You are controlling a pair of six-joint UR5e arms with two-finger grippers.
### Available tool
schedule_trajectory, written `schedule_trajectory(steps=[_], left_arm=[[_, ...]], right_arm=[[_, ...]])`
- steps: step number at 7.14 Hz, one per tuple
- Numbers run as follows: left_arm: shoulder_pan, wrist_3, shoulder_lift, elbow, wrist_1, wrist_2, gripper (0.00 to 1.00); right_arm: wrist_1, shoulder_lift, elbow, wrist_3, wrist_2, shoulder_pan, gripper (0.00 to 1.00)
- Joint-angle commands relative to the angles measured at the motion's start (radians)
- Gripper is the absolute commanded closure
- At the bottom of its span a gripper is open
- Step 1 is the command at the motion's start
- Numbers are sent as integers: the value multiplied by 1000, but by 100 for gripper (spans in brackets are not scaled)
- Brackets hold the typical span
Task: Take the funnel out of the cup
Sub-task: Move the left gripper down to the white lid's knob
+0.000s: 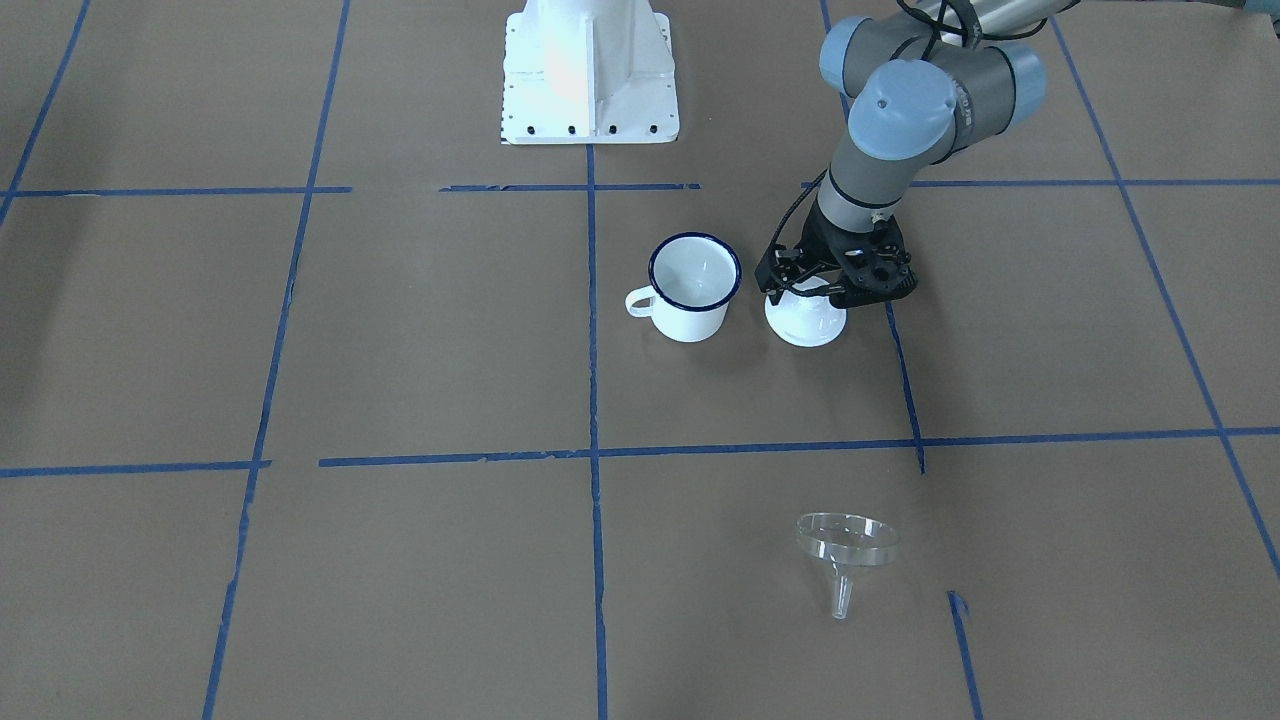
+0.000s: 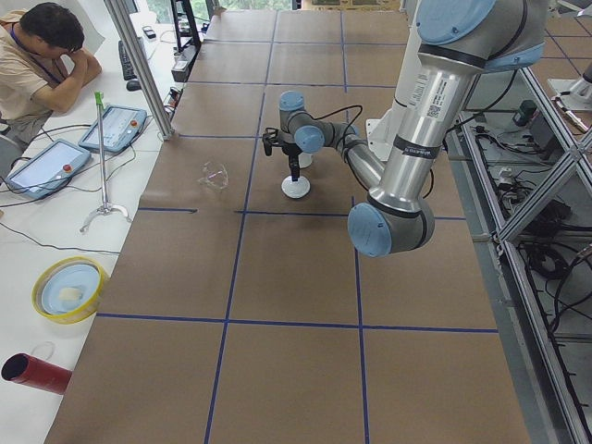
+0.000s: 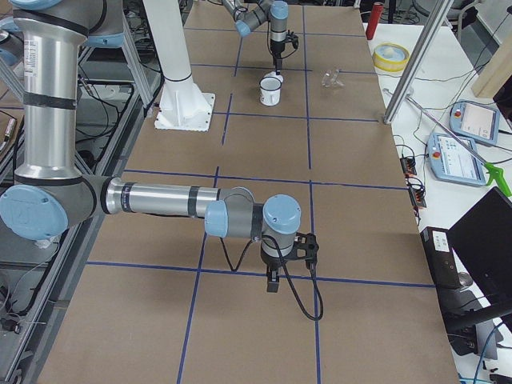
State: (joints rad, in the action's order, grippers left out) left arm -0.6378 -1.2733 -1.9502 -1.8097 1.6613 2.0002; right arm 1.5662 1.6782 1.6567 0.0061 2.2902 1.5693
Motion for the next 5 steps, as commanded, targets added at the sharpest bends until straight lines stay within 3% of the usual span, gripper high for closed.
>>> schedule_trajectory(steps=[1,4,5], left_arm=[[6,0,54,12,93,-1,0],[7,-5,68,12,120,-1,4],[9,-6,63,12,120,-3,22]], right_arm=[[0,0,0,0,0,0,0],[0,0,0,0,0,0,0],[0,0,0,0,0,0,0]])
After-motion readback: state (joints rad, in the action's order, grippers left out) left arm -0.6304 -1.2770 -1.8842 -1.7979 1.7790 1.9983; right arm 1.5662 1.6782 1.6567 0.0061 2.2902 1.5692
